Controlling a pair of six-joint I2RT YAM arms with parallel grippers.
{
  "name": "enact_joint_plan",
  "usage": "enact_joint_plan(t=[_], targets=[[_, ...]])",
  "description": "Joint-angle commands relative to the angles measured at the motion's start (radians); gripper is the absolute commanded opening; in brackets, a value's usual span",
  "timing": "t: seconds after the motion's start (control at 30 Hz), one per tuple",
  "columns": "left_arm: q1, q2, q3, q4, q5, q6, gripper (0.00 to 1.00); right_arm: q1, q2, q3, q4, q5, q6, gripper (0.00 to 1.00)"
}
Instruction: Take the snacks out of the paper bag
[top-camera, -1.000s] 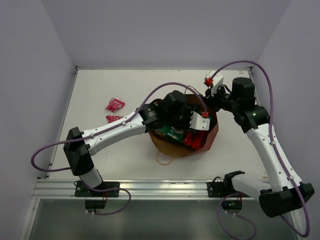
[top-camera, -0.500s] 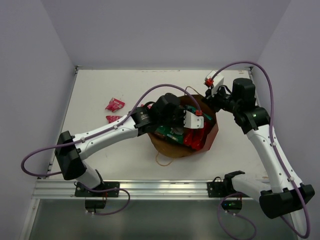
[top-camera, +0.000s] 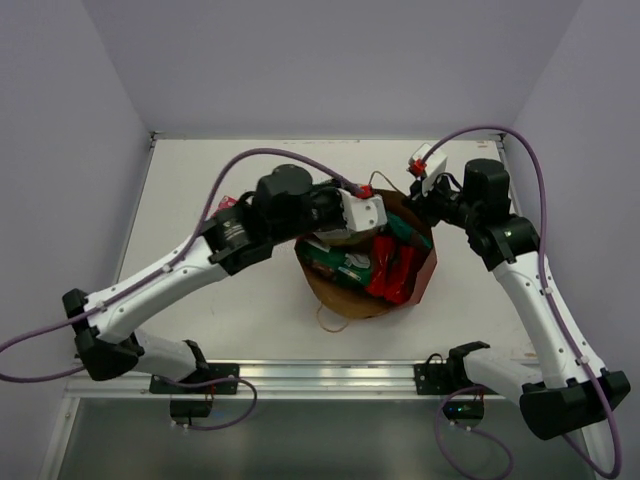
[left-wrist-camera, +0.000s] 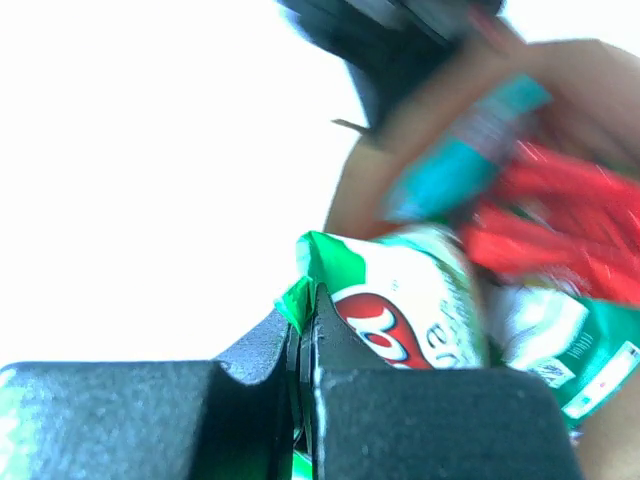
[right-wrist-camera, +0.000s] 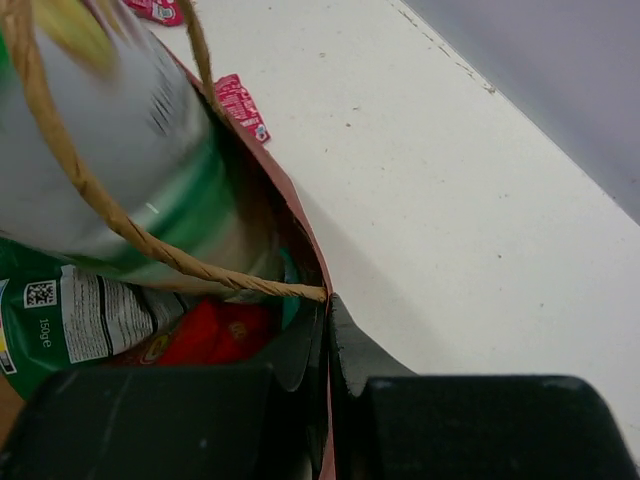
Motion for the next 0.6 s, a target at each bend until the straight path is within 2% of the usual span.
enact_joint_plan(t=[0.0, 0.1, 0.13, 0.17, 0.2, 0.33, 0.4, 0.43, 0.47, 0.57], targets=[[0.006, -0.172, 0.146, 0.238, -0.167, -0.037, 0.00, -0.001, -0.031, 0.007, 0.095, 0.005, 0.006, 0.00], [0.006, -0.241, 0.143, 0.321, -0.275, -0.061, 0.00, -0.003, -0.030, 0.005, 0.095, 0.005, 0.006, 0.00], [0.006, -0.269, 0.140, 0.359, -0.352, -0.060, 0.00, -0.001, -0.030, 0.005, 0.095, 0.008, 0.006, 0.00], [0.006, -0.278, 0.139, 0.373, -0.391, -0.049, 0.00, -0.001, -0.031, 0.007, 0.095, 0.008, 0.006, 0.00], [0.008, -0.284, 0.139, 0.388, -0.492, -0.037, 0.00, -0.001, -0.031, 0.007, 0.095, 0.008, 0.006, 0.00], [0.031, -0.280, 0.129, 0.474, -0.671, 0.034, 0.00, -0.001, -0.036, 0.008, 0.095, 0.005, 0.006, 0.00], [0.124, -0.268, 0.125, 0.459, -0.662, -0.001, 0.00, -0.001, -0.034, 0.010, 0.095, 0.002, 0.006, 0.00], [0.172, -0.248, 0.125, 0.429, -0.616, -0.032, 0.00, -0.001, -0.036, 0.011, 0.094, 0.002, 0.006, 0.00], [0.266, -0.234, 0.126, 0.415, -0.581, -0.063, 0.00, -0.001, -0.036, 0.011, 0.094, 0.002, 0.008, 0.00], [0.403, -0.154, 0.116, 0.370, -0.504, -0.126, 0.00, -0.001, -0.037, 0.011, 0.095, -0.001, 0.008, 0.00]])
